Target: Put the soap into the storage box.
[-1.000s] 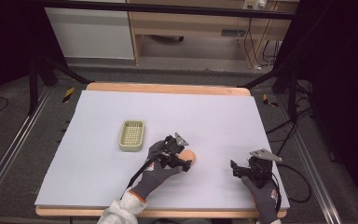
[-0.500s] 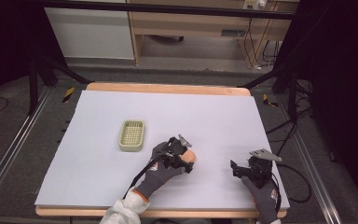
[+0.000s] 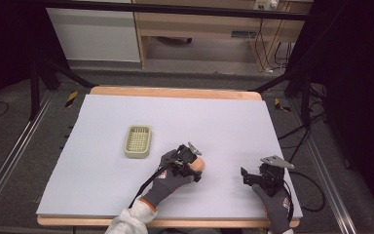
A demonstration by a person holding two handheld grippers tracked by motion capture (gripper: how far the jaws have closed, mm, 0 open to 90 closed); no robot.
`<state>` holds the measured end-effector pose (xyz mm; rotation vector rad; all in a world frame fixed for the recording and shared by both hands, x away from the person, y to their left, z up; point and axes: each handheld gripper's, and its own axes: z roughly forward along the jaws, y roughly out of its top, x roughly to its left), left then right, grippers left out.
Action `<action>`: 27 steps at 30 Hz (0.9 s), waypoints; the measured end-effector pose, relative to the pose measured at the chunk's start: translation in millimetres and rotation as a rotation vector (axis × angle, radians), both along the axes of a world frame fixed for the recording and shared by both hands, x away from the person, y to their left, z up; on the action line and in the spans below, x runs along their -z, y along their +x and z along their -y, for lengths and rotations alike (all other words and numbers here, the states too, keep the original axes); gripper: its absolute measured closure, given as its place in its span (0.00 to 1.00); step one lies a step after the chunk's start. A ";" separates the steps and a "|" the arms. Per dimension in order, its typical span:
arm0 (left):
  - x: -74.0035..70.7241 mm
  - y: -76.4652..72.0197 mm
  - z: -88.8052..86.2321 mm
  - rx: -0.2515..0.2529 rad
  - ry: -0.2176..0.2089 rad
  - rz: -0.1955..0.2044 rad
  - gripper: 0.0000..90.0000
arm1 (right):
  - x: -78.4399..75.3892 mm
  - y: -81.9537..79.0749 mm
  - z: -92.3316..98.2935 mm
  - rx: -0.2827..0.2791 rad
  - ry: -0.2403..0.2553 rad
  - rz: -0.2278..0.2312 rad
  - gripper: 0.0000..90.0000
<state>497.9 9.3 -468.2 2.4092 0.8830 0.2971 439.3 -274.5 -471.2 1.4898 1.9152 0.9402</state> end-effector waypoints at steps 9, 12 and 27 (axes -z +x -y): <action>-0.4 -0.9 0.1 0.005 0.000 0.000 0.30 | 0.1 0.1 -0.4 0.001 0.001 -0.003 0.07; -1.4 -2.1 0.7 0.004 -0.003 0.002 0.35 | 0.1 0.1 -0.2 0.002 0.001 -0.003 0.07; -7.5 -1.7 -3.7 0.000 -0.015 -0.009 0.35 | -0.1 0.2 0.3 0.005 0.000 0.001 0.07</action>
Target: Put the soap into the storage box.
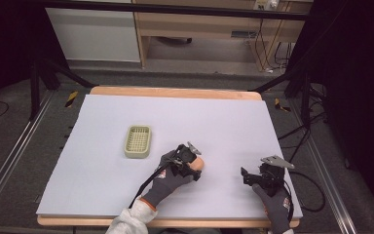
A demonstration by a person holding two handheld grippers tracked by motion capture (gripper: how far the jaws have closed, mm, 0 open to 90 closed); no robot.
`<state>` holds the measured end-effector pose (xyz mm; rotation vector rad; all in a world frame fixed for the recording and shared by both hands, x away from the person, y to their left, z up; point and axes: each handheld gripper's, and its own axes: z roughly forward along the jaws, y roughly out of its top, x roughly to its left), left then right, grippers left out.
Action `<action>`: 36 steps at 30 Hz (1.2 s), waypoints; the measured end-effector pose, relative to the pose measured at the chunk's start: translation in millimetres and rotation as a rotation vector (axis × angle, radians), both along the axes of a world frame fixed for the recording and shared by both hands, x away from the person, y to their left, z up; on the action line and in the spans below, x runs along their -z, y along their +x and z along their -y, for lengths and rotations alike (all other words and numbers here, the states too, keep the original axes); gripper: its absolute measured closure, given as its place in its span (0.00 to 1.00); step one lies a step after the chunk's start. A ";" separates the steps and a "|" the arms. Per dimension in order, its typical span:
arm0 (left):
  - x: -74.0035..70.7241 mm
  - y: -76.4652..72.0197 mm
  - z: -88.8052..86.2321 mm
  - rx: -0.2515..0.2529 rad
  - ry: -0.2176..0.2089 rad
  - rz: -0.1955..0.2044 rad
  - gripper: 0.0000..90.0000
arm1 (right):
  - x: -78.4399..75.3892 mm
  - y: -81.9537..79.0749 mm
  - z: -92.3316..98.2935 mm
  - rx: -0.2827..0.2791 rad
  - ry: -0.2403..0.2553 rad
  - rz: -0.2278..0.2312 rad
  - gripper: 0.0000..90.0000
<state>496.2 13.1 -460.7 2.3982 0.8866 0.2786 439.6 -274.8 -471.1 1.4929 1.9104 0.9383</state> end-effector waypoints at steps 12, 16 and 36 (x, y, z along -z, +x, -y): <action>-33.7 -7.1 -22.8 -0.005 -0.044 0.042 0.35 | -0.2 -0.2 0.0 0.001 0.000 0.001 0.07; -40.1 -8.8 -35.3 -0.018 -0.053 0.051 0.35 | -0.1 -0.3 -0.3 0.001 0.001 0.000 0.07; -46.8 -14.1 -89.1 -0.103 -0.095 0.077 0.35 | -0.2 -0.5 -0.1 0.004 0.000 0.002 0.07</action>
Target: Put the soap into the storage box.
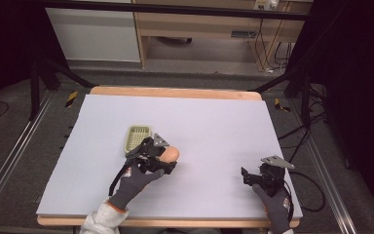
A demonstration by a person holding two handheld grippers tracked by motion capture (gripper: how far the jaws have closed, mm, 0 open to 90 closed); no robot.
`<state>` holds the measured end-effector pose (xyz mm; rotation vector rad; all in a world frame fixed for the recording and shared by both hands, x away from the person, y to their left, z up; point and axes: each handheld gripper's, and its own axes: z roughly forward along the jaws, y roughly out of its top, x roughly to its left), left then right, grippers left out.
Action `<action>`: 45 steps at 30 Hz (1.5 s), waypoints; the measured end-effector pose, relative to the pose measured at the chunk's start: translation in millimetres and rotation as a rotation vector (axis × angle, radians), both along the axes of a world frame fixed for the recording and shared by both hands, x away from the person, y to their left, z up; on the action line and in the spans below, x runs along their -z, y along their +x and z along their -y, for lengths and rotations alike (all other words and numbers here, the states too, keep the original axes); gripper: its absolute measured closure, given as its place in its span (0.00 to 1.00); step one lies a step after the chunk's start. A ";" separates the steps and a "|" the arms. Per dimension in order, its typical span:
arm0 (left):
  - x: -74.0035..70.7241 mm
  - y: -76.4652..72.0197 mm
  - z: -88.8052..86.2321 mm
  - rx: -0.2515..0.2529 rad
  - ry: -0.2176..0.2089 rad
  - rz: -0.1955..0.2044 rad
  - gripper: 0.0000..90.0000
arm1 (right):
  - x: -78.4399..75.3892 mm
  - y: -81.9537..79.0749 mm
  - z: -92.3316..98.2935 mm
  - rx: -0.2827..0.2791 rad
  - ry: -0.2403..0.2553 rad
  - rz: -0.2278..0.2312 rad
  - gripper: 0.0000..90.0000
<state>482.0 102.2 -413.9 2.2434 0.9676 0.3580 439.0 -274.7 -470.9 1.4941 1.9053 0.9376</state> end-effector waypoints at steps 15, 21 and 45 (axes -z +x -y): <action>-9.3 14.5 -30.4 -0.090 -0.025 0.025 0.35 | -0.8 -1.8 -3.4 -0.012 -0.008 0.008 0.07; -11.8 20.5 -42.0 -0.130 -0.035 0.033 0.35 | -0.7 -2.0 -3.8 -0.013 -0.014 0.006 0.07; -16.7 48.4 -73.0 -0.236 -0.045 0.038 0.35 | 0.3 -0.8 -3.5 -0.008 -0.018 0.001 0.07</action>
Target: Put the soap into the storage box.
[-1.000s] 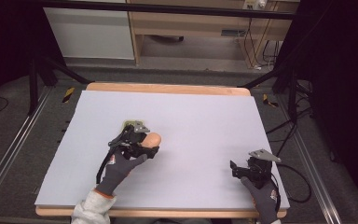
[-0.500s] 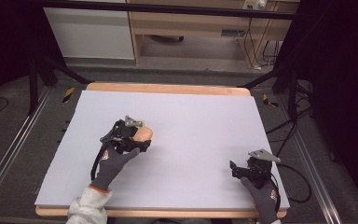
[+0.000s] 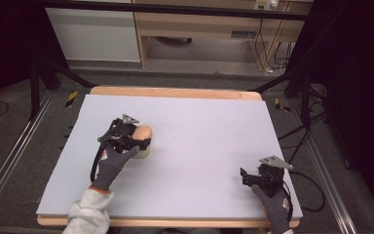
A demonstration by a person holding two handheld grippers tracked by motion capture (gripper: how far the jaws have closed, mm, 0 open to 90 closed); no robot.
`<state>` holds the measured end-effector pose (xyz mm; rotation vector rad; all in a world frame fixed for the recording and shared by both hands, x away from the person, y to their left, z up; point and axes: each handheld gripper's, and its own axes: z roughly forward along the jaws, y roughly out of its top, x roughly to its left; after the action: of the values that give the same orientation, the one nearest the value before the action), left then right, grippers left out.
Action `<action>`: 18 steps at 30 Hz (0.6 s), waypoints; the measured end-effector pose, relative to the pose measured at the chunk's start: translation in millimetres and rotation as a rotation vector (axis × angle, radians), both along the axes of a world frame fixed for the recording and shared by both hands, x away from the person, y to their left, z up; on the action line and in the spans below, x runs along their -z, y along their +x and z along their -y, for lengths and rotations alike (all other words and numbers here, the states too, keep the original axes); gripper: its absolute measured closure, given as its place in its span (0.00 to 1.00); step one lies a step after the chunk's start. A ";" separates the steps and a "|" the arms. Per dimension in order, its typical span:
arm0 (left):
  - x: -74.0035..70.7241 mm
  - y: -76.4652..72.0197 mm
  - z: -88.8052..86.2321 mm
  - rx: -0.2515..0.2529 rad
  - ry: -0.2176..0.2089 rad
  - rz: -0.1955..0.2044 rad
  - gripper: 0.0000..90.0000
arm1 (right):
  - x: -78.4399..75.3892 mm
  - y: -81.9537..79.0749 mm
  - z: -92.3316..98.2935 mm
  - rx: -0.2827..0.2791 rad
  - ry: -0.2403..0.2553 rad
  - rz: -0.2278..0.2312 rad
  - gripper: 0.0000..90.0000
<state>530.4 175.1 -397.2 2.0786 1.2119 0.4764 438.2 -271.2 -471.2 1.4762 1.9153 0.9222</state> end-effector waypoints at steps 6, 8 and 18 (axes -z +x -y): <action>2.3 10.3 -4.4 -0.028 0.000 -0.006 0.35 | -0.3 0.1 0.0 0.000 0.004 0.000 0.07; 3.5 14.0 -6.2 -0.037 -0.003 -0.008 0.35 | -0.2 0.1 0.0 0.001 0.001 0.001 0.07; 15.5 24.5 -9.9 -0.066 0.022 -0.019 0.35 | -0.1 0.6 -0.2 -0.001 0.003 0.000 0.07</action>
<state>554.9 185.0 -412.7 2.0711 1.2948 0.5032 438.8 -271.0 -471.1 1.4775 1.9156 0.9263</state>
